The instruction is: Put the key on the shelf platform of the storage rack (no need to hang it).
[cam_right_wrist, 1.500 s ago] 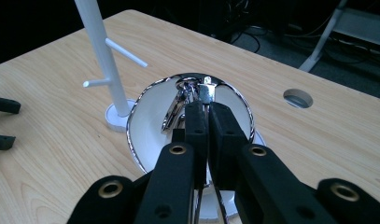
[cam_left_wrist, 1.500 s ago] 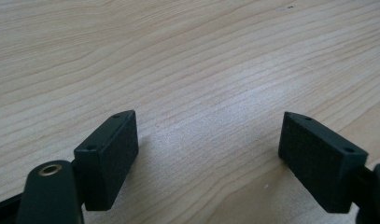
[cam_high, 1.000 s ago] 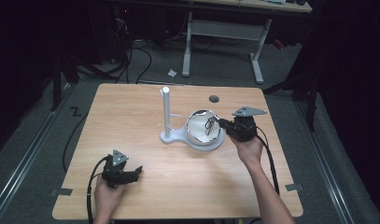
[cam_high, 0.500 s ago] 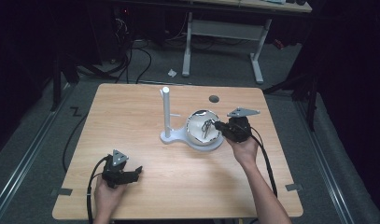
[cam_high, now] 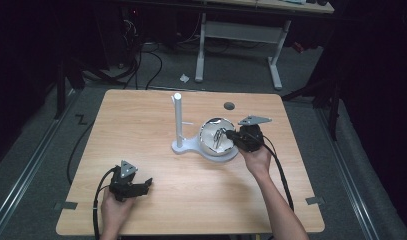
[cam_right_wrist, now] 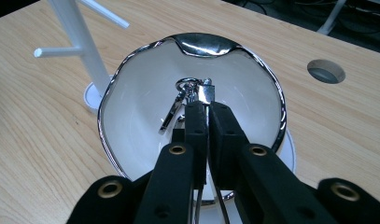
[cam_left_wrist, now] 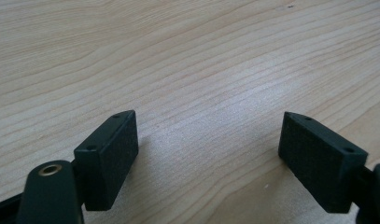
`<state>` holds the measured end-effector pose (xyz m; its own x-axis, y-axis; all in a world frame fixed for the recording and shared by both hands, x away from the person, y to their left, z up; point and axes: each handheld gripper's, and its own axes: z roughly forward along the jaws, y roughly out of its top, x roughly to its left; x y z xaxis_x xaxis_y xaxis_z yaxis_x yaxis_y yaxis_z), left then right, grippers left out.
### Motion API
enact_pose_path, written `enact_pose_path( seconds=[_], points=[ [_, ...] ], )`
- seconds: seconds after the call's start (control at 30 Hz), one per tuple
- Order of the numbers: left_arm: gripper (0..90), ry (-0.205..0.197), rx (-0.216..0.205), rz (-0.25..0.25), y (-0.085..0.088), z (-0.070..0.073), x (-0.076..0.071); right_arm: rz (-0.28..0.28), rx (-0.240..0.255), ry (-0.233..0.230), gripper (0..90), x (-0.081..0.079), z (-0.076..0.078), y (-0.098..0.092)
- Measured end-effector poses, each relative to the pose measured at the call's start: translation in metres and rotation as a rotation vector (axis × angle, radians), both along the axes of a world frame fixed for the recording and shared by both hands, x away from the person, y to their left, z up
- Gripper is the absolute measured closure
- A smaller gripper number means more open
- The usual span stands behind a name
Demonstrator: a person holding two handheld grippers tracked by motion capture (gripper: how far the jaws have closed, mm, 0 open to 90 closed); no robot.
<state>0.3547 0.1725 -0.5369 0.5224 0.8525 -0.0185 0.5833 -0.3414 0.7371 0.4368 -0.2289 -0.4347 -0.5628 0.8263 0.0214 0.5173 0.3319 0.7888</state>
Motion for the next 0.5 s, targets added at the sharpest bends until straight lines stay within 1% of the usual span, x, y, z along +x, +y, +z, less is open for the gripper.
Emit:
enact_pose_path(
  seconds=[0.1,0.3,0.33,0.43,0.5],
  points=[
    [20.4,0.000,0.000,0.000,0.000,0.000,0.000,0.002,0.002,0.004,86.8,0.001,-0.001,0.002],
    [20.3,0.000,0.000,0.000,0.000,0.000,0.000,0.008,-0.003,-0.003,86.8,0.004,-0.002,0.006],
    [20.4,0.000,0.000,0.000,0.000,0.000,0.000,0.009,-0.010,0.004,86.8,0.005,-0.002,0.008],
    [20.1,0.000,0.000,-0.001,0.000,0.000,0.000,0.010,-0.018,0.003,86.7,0.007,-0.003,0.011],
    [20.1,0.000,0.000,-0.001,0.000,0.000,0.000,0.012,-0.048,-0.004,86.7,0.008,-0.003,0.014]
  ],
)
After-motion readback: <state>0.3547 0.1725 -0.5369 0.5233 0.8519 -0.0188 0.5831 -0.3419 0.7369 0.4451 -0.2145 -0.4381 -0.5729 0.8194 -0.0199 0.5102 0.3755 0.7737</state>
